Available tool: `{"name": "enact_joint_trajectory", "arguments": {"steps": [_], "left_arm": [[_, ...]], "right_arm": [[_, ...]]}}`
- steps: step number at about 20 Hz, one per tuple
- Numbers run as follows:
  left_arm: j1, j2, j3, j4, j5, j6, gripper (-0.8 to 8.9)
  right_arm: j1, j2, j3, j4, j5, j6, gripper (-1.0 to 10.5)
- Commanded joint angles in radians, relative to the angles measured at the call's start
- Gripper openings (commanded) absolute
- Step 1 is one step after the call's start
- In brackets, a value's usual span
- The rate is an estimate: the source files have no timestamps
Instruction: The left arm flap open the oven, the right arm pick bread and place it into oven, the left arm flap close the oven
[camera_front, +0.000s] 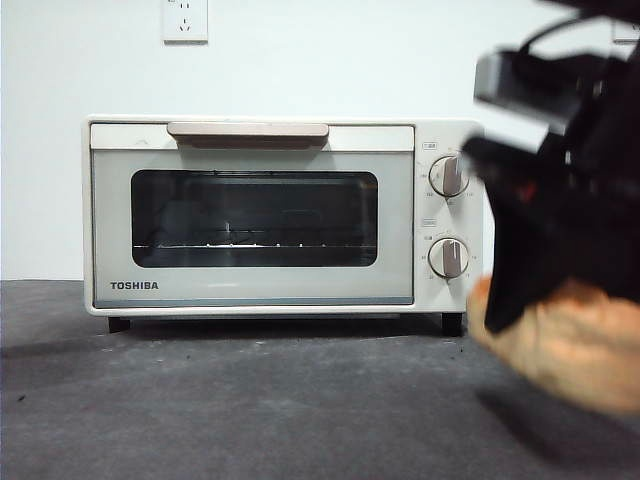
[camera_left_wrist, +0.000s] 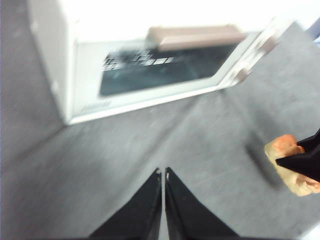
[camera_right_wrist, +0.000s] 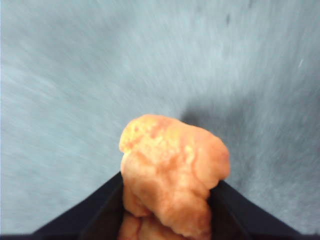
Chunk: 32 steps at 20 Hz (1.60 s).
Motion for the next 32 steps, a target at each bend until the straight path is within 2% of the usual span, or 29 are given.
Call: {"name": "enact_joint_trajectory", "arguments": {"steps": [1,5,8,12,17,23,29,32], "left_arm": [[-0.053,0.039,0.025,0.096,0.005,-0.061,0.18],[-0.169,0.173,0.069,0.259,-0.069,-0.114,0.18],[-0.245,0.302,0.127,0.345,-0.154,-0.113,0.18],[-0.297,0.491,0.220,0.447,-0.185,-0.096,0.18],[-0.331,0.671,0.308,0.472,-0.250,-0.052,0.18],[-0.369,0.766,0.328,0.478,-0.327,-0.003,0.17],[-0.405,0.813,0.328,0.453,-0.326,-0.001,0.17],[-0.439,0.813,0.328,0.391,-0.326,-0.001,0.17]], "right_arm": [[0.009,-0.047,0.052,-0.041,0.004,-0.018,2.0],[0.010,-0.122,0.121,-0.113,0.005,-0.040,2.0],[0.010,-0.159,0.156,-0.155,0.004,-0.047,2.0],[0.010,-0.200,0.177,-0.177,0.005,-0.050,2.0],[0.009,-0.236,0.177,-0.191,0.011,-0.050,2.0],[0.009,-0.236,0.177,-0.191,0.012,-0.067,2.0],[0.009,-0.236,0.177,-0.191,0.030,-0.077,2.0],[0.009,-0.236,0.177,-0.190,0.030,-0.085,2.0]]}}
